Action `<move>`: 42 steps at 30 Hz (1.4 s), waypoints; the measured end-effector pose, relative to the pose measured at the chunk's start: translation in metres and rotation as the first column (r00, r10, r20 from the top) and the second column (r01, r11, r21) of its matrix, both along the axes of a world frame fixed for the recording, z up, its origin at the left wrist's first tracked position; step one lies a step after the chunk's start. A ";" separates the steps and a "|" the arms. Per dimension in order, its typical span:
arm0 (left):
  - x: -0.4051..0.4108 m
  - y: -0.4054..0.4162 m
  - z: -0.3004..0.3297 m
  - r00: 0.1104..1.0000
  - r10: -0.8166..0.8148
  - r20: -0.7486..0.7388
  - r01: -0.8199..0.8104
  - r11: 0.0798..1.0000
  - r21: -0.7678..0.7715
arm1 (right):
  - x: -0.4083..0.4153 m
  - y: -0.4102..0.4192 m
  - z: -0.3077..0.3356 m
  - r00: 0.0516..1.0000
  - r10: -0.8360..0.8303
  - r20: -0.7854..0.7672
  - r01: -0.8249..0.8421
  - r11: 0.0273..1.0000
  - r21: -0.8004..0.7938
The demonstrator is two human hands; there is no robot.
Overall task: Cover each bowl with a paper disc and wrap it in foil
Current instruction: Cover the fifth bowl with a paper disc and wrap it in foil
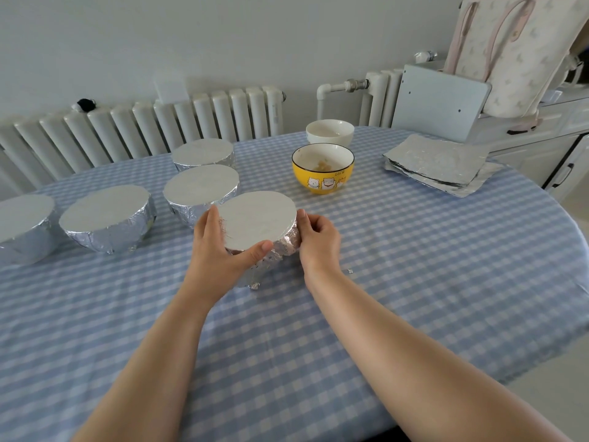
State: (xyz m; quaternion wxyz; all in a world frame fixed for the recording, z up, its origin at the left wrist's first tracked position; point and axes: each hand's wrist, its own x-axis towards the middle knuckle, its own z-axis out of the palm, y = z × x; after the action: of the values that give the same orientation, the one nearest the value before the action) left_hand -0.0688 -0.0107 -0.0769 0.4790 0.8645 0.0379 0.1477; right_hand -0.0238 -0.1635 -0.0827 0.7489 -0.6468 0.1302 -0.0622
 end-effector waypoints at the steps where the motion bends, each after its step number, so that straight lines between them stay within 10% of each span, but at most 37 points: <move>1: -0.001 0.000 0.000 1.000 0.003 0.013 -0.003 1.000 -0.015 | 0.001 0.000 0.000 1.000 0.015 0.002 -0.015 1.000 0.000; 21: 0.006 0.019 -0.002 1.000 -0.015 0.014 0.017 0.986 -0.166 | 0.015 -0.020 0.002 0.864 0.490 0.121 -0.504 0.835 0.220; 28: 0.005 0.016 -0.001 0.999 -0.023 0.023 0.026 0.986 -0.163 | 0.013 -0.020 -0.001 0.903 0.407 0.134 -0.420 0.904 0.083; 42: 0.001 0.007 0.003 0.998 -0.048 0.046 0.052 0.993 -0.106 | 0.006 -0.002 -0.005 0.981 0.194 0.017 -0.189 0.928 0.321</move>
State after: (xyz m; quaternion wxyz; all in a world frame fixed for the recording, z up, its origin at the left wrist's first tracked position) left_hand -0.0681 -0.0036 -0.0738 0.5290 0.8348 0.0138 0.1519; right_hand -0.0177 -0.1656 -0.0875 0.8456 -0.5263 0.0806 0.0383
